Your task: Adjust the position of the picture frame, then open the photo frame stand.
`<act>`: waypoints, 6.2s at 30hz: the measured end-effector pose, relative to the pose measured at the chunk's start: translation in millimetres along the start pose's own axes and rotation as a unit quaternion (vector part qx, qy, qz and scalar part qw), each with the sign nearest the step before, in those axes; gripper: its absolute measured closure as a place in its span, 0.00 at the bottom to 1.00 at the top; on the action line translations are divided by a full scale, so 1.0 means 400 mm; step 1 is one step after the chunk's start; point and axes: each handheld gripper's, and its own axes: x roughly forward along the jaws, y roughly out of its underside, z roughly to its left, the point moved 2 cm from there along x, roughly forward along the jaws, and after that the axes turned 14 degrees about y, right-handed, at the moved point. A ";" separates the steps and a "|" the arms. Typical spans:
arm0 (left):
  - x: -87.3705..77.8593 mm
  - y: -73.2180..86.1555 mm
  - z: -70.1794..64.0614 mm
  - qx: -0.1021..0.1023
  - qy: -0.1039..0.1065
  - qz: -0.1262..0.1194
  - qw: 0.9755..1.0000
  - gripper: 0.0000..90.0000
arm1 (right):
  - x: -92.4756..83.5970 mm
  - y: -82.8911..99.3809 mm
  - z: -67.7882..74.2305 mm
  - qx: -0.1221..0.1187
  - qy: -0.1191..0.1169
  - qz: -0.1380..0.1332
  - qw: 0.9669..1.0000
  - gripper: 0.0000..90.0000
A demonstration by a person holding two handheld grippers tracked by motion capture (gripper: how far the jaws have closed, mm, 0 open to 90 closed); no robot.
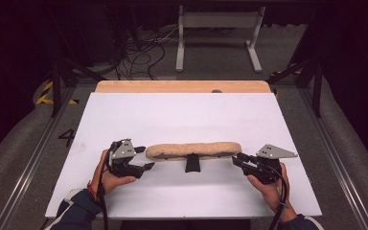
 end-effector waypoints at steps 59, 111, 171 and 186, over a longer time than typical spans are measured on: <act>0.041 -0.040 0.000 -0.002 0.022 -0.051 0.998 0.36 | -0.043 0.028 0.025 -0.004 0.030 0.015 0.999 0.63; 0.038 -0.032 -0.039 0.035 0.006 -0.026 0.999 0.63 | 0.195 -0.008 0.268 -0.044 -0.031 0.049 0.997 0.61; 0.025 -0.026 -0.095 0.055 0.007 -0.004 0.998 0.70 | 0.082 -0.038 0.043 0.010 0.088 -0.015 0.996 1.00; 0.025 -0.026 -0.108 0.063 0.010 0.001 0.998 0.70 | 0.099 -0.038 0.016 0.022 0.099 -0.008 0.995 1.00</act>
